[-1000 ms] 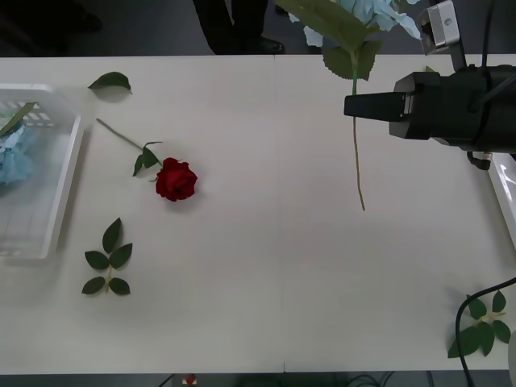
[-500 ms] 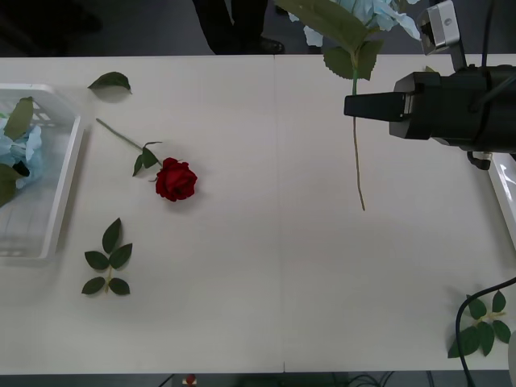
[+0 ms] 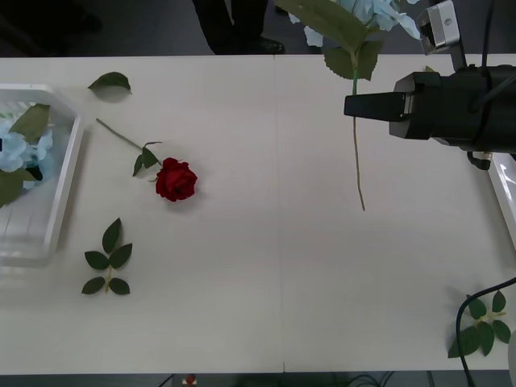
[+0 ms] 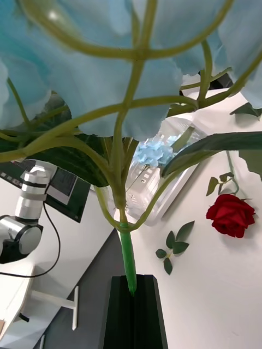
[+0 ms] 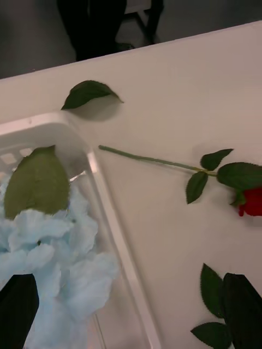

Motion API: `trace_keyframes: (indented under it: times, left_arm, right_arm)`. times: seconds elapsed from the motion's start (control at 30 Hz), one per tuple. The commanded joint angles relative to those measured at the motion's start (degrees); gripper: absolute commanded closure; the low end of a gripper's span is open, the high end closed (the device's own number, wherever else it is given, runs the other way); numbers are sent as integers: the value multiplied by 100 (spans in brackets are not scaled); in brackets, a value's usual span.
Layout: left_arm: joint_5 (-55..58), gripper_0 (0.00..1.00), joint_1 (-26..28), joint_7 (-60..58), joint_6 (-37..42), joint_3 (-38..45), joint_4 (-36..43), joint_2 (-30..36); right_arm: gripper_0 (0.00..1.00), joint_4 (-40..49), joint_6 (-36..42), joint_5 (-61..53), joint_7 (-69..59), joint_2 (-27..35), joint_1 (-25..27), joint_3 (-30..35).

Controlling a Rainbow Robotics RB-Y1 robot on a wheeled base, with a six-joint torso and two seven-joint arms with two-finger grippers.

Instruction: Place the red flowers into the right box and the blue flowers into the left box. If a person shows an open palm, hand one flower to the person first, then continue sorting.

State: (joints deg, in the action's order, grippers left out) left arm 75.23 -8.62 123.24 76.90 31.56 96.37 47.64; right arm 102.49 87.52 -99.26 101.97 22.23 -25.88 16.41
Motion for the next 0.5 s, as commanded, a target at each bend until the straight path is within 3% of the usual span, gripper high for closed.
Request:
trace_keyframes:
  times: [0.03,0.27,0.5]
  left_arm:
    - [1046,4,-140,-45,70,-107,224,298]
    - [2171,3,-219,51,-773,-1109,734,17]
    - [2496,0,-201,183,-1775,-2216,1402,-941]
  right_arm:
    - [100,148,-33,-50,-98,79,-40,38]
    - [100,148,-33,-50,-98,79,-40,38]
    - [100,148,-33,-50,-98,79,-40,38]
